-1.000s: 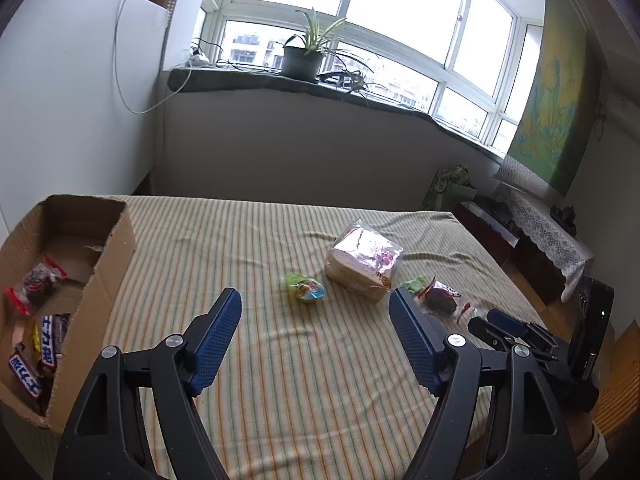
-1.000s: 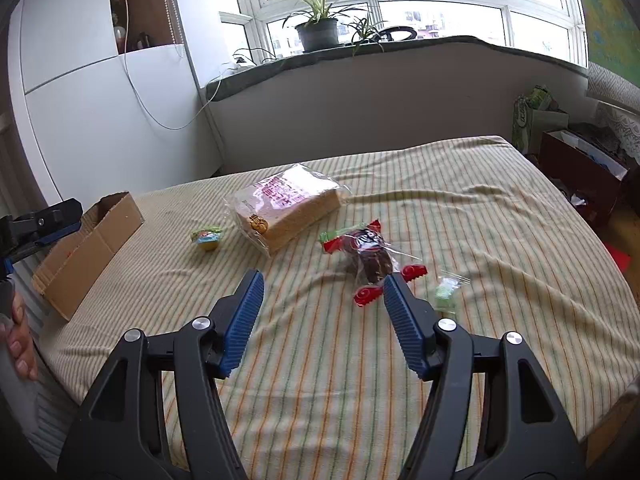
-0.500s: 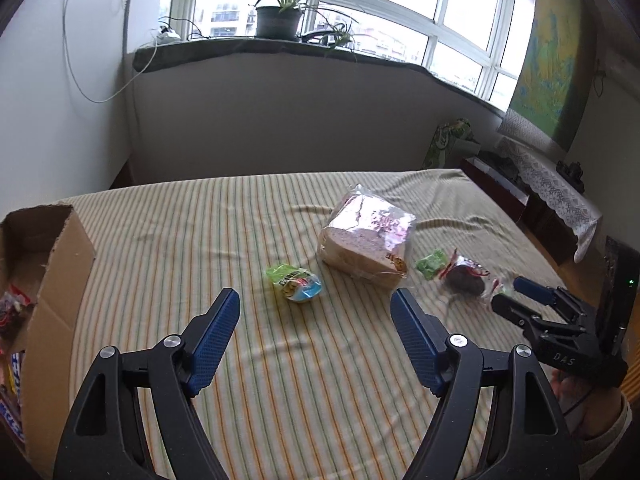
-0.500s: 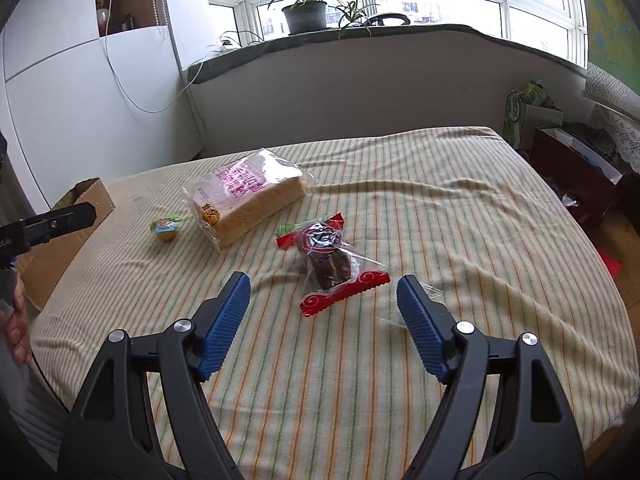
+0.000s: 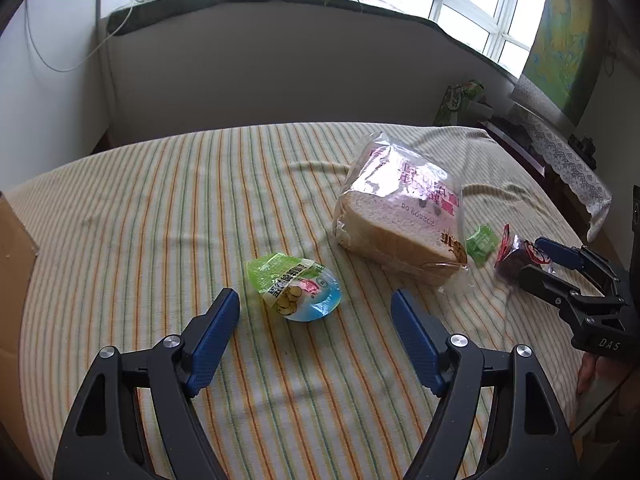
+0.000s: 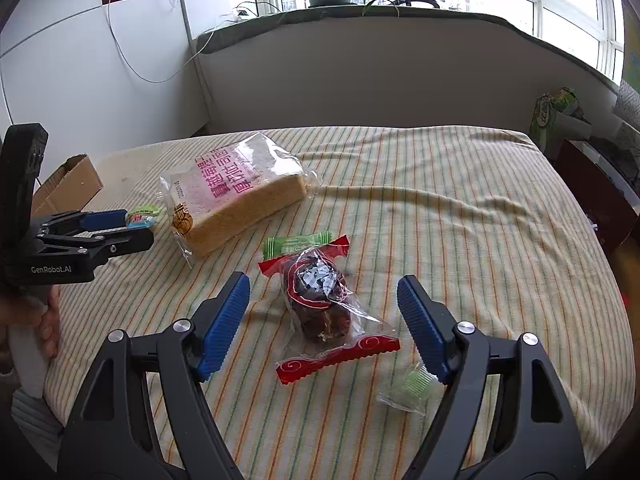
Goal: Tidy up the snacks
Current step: 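Grasp the green-wrapped cup snack with the left gripper while the right gripper grasps the red-wrapped chocolate cake, then carry the cup snack and red-wrapped cake into the box and release both, then move both open grippers back toward the green sweets beside the bread bag, then grasp the green-wrapped sweet with the left gripper while the right gripper grasps the small clear bag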
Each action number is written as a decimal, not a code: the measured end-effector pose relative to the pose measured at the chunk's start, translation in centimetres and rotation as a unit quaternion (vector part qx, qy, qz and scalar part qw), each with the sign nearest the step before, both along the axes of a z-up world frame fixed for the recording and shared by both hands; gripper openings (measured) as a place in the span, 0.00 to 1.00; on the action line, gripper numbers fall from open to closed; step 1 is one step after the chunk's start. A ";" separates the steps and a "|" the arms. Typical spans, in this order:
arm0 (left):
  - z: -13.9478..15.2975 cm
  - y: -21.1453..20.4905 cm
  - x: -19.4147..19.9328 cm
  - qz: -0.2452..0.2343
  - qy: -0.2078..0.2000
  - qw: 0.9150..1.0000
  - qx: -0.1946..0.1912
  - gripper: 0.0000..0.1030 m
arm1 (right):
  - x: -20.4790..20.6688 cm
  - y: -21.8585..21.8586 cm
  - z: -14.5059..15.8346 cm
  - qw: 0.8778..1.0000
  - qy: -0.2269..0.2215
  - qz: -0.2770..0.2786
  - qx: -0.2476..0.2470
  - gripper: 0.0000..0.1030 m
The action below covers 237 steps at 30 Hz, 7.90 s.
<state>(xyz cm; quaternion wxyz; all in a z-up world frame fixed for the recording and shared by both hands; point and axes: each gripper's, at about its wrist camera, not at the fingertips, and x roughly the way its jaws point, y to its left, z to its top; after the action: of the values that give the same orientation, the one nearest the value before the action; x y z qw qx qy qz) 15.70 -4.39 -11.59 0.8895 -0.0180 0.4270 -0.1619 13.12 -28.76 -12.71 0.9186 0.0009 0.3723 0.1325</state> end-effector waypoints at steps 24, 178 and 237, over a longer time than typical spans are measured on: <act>-0.3 2.7 0.3 0.032 0.003 0.998 -0.061 0.29 | 0.0 -4.2 -0.2 0.991 -0.019 -0.053 0.121 0.45; 8.3 -8.0 -12.3 -0.090 -0.110 0.990 -0.006 0.76 | -12.6 -3.4 2.4 0.990 -0.071 -0.108 -0.047 0.84; 5.1 -5.4 -6.9 -0.095 -0.066 0.989 -0.095 0.18 | -7.8 -8.8 0.5 0.990 -0.024 -0.094 0.106 0.24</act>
<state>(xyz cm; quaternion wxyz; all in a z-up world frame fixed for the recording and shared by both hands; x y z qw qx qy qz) 8.78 -9.76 -6.48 0.8907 -0.0504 0.3495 -0.2864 5.31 -37.59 -12.18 0.9304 0.1300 0.3322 0.0837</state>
